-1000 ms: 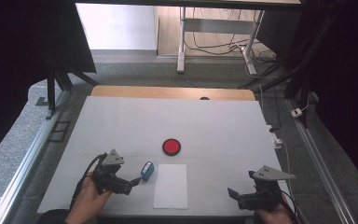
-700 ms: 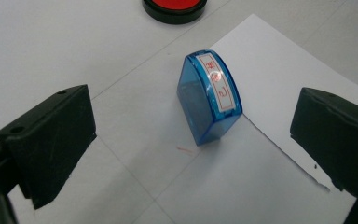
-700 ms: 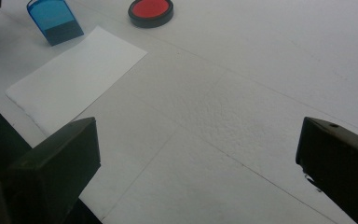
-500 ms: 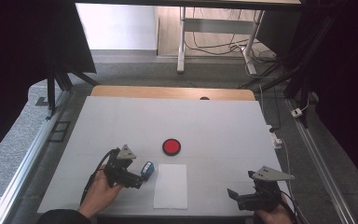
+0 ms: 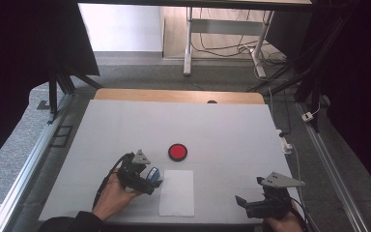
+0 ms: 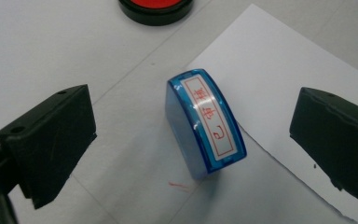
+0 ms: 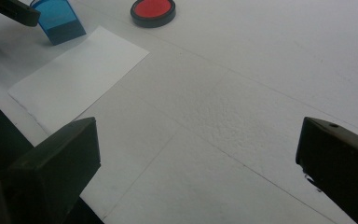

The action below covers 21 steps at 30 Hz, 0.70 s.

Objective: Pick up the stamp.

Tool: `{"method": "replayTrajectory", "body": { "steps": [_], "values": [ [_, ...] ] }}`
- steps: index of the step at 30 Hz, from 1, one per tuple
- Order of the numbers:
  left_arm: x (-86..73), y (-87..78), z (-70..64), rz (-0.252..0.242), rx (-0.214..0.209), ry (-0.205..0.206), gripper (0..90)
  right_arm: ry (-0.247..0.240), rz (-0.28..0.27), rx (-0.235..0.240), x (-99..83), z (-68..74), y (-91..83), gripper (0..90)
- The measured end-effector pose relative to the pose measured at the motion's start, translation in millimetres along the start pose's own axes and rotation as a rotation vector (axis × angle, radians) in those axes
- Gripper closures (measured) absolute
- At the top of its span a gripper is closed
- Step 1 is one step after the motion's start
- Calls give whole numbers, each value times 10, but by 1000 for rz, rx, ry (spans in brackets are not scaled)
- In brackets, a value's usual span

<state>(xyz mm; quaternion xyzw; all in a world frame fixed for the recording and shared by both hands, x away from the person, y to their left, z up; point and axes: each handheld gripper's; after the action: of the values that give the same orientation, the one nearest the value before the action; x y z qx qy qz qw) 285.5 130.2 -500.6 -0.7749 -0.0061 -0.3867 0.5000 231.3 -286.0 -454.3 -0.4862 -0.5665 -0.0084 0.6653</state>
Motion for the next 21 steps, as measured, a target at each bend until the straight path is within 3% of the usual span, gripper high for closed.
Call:
{"method": "replayTrajectory", "body": {
  "steps": [5, 7, 15, 21],
  "values": [
    [-1, -2, 11, 10, 27, 0, 102, -1, -2, 1, 1, 4, 1, 0],
    [0, -6, 10, 14, 33, -2, 197, -2, -1, 1, 2, 5, 2, 0],
    [26, -25, -34, 12, 34, 12, 397, -8, 2, 3, 3, 4, 2, 0],
    [38, -22, -43, 32, 39, -1, 482, -9, 2, 3, 3, 6, 2, 0]
  ]
}}
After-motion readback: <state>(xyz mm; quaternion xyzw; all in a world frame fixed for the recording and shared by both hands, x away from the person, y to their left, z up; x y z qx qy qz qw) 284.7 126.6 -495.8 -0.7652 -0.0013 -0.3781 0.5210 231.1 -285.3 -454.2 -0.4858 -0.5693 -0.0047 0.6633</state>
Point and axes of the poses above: each handheld gripper's, and its own axes: y roughly forward along the jaws, x roughly out of its top, z roughly to its left, and after that the axes turned 12 degrees about -y, right-handed
